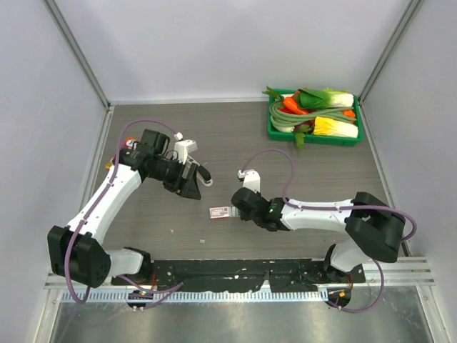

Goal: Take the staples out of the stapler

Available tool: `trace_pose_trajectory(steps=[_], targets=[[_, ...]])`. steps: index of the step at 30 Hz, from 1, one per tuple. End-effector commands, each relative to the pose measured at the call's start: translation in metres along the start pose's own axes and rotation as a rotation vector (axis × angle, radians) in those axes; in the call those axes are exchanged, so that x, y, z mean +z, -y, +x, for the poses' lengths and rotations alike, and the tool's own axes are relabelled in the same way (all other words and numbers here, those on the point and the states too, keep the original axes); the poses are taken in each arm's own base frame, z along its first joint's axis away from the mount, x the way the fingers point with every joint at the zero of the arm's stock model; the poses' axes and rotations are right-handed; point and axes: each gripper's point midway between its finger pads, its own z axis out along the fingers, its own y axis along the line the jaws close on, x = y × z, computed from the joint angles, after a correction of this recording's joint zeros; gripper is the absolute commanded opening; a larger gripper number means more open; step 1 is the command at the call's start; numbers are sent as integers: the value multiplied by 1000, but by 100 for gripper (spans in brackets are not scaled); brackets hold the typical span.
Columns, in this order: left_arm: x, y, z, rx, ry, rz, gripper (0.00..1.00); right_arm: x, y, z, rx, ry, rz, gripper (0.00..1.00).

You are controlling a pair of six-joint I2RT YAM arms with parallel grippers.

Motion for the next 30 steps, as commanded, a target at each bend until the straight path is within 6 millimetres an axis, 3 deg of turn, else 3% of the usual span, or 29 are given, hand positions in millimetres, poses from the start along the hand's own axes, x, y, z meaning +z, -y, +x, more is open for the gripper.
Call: trace_pose_trajectory(steps=[1,5,7,12,16,20,21,28,30], targets=[[-2,3,-4,22,16,5,73,-9,-9,-22,38,80,-56,11],[0,1,-6,23,7,3,72,-17,2,-32,33,117,-26,18],[5,2,-6,36,-12,6,73,-23,10,-40,46,144,-21,26],[41,0,-1,147,-141,-30,73,-17,45,-54,156,157,-26,36],[71,-13,-11,216,-185,-34,74,-10,63,-59,196,161,-38,37],[99,-27,-26,224,-223,-9,73,2,74,-51,204,134,-25,38],[112,-33,-22,204,-260,4,73,4,78,-49,214,133,-19,37],[150,-36,-47,292,-228,-49,73,16,77,-38,250,131,-55,36],[160,-38,-46,292,-240,-64,73,17,78,-36,249,132,-60,36]])
